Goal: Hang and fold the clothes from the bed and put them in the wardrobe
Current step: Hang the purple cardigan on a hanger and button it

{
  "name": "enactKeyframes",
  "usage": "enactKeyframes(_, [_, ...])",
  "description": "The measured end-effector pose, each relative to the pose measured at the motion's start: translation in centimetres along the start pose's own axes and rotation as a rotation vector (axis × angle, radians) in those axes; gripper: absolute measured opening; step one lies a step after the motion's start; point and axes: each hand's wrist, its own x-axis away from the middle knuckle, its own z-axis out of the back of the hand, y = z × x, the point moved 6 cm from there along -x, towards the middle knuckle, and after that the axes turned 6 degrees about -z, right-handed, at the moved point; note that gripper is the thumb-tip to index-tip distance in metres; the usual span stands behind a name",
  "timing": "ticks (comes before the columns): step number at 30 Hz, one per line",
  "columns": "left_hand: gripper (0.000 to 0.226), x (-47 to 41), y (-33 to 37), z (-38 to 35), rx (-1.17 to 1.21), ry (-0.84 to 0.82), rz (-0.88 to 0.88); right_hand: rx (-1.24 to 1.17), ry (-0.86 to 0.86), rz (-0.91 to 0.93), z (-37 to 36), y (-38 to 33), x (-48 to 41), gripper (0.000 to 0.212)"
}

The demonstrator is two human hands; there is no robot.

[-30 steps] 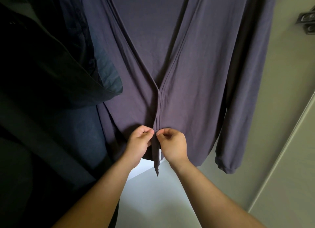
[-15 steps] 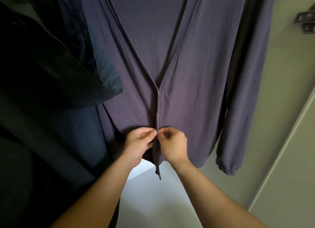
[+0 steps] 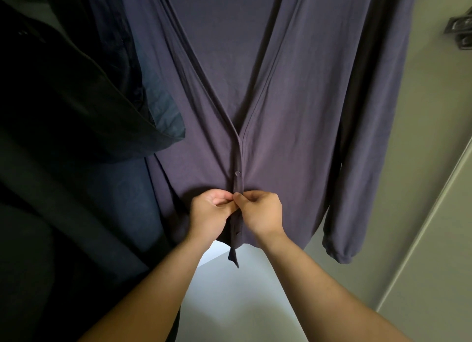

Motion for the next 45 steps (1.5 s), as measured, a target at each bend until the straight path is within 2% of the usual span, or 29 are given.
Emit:
enactKeyframes(4, [0.009, 0.2, 0.2, 0.3, -0.012, 0.051, -0.058, -0.222, -0.078, -0.122, -0.2, 0.4, -0.3, 0.012])
enactKeyframes(6, [0.008, 0.2, 0.3, 0.4, -0.035, 0.055, -0.084, -0.252, -0.082, -0.142, -0.1, 0.6, -0.5, 0.01])
enactKeyframes(11, [0.013, 0.0, 0.3, 0.6, -0.056, 0.032, -0.102, -0.379, -0.104, -0.224, -0.3, 1.0, -0.6, 0.025])
enactKeyframes(16, [0.007, 0.1, 0.3, 1.0, -0.062, 0.01, -0.134, -0.387, -0.12, -0.284, -0.5, 1.5, -0.9, 0.02])
enactKeyframes(19, [0.009, -0.2, 0.1, 1.0, -0.006, 0.038, -0.064, -0.355, -0.143, -0.26, -1.0, 1.7, -0.9, 0.022])
enactKeyframes(23, [0.006, -0.1, -0.3, 0.5, 0.244, 0.053, 0.141, -0.304, -0.152, -0.202, -1.2, 1.8, -0.8, 0.026])
enactKeyframes(31, [0.005, -0.3, -1.0, -0.5, 0.268, 0.035, 0.22, -0.029, -0.041, 0.031, -0.6, 1.3, 0.0, 0.023])
enactKeyframes(35, [0.011, -0.4, -1.2, -0.7, 0.317, -0.049, 0.262, -0.033, -0.037, 0.064, -0.5, 1.0, 0.2, 0.012])
enactKeyframes(38, [0.014, -0.5, -1.2, -0.5, 0.328, -0.074, 0.218, -0.032, -0.054, 0.067, -0.5, 1.0, 0.2, 0.031])
enactKeyframes(40, [0.026, -0.4, -1.5, -0.2, 0.31, -0.069, 0.187, -0.018, -0.069, 0.082, -0.5, 1.1, 0.3, 0.04])
enactKeyframes(43, [0.054, -0.2, -2.1, 0.0, 0.156, -0.121, 0.14, -0.023, -0.092, 0.088, -0.5, 1.5, 0.5, 0.044])
enactKeyframes(45, [0.061, 0.0, -2.6, -0.1, 0.109, -0.179, 0.114, -0.045, -0.093, 0.059, -0.6, 1.9, 0.7, 0.049])
